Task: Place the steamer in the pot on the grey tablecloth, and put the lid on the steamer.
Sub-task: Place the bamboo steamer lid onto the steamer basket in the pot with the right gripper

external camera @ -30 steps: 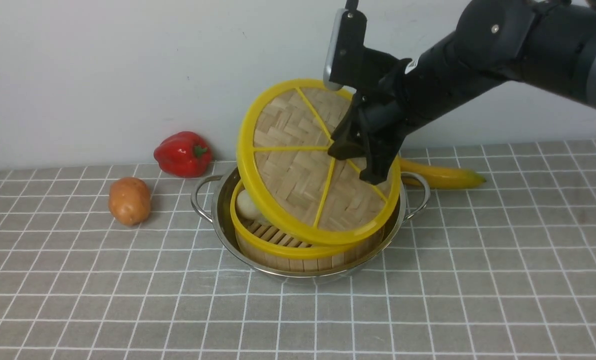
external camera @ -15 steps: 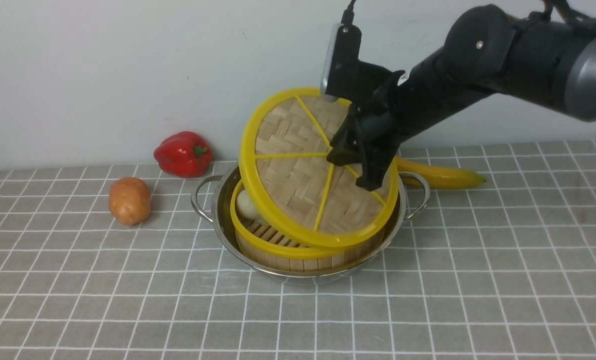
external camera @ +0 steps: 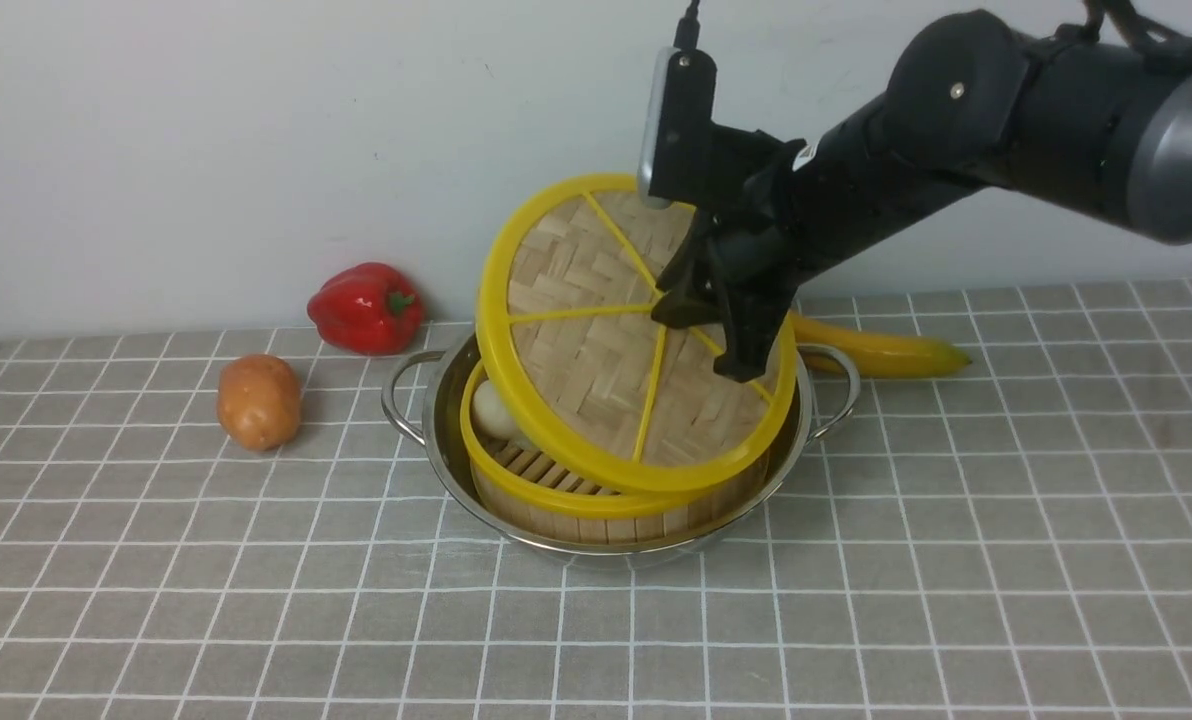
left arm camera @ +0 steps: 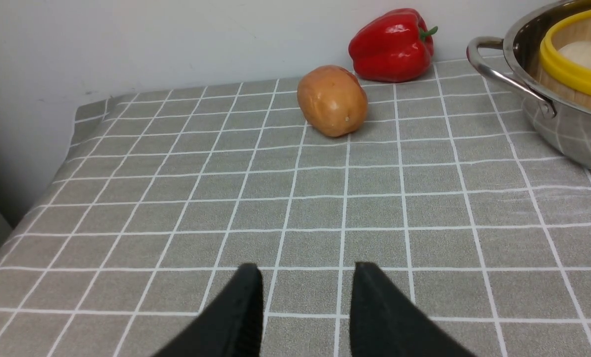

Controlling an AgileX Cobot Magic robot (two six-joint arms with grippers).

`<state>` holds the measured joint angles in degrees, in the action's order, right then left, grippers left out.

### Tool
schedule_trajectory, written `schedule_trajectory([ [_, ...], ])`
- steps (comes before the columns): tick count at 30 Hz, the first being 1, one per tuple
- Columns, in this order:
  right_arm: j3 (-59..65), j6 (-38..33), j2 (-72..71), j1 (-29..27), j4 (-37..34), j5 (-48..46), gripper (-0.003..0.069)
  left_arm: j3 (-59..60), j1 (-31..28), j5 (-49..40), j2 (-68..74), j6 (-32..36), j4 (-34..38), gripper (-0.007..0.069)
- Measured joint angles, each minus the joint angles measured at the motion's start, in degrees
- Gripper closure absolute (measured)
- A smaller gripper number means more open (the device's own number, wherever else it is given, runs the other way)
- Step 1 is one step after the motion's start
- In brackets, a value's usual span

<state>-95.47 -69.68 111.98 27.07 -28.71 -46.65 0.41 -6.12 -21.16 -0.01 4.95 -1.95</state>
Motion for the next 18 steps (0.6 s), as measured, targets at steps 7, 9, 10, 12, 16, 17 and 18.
schedule_trajectory([
  [7,0.0,-1.1,0.0,1.2,0.2,0.7,0.0512,0.0,0.0,0.0,0.0,0.0,0.0,0.0382],
  [9,0.0,-1.2,0.0,1.4,0.8,1.3,0.0512,0.0,0.0,0.0,0.0,0.0,0.0,0.0382],
  [10,0.0,-1.2,0.0,1.4,0.9,1.4,0.0512,0.0,0.0,0.0,0.0,0.0,0.0,0.0382],
  [12,0.0,-1.2,0.0,1.4,1.3,1.5,0.0512,0.0,0.0,0.0,0.0,0.0,0.0,0.0382],
  [16,0.0,-1.1,0.0,1.4,1.5,1.7,0.0512,0.0,0.0,0.0,0.0,0.0,0.0,0.0382],
  [17,0.0,-1.1,0.0,1.4,1.6,1.7,0.0512,0.0,0.0,0.0,0.0,0.0,0.0,0.0382],
  [18,0.0,-1.1,0.0,1.4,1.6,1.7,0.0512,0.0,0.0,0.0,0.0,0.0,0.0,0.0382],
])
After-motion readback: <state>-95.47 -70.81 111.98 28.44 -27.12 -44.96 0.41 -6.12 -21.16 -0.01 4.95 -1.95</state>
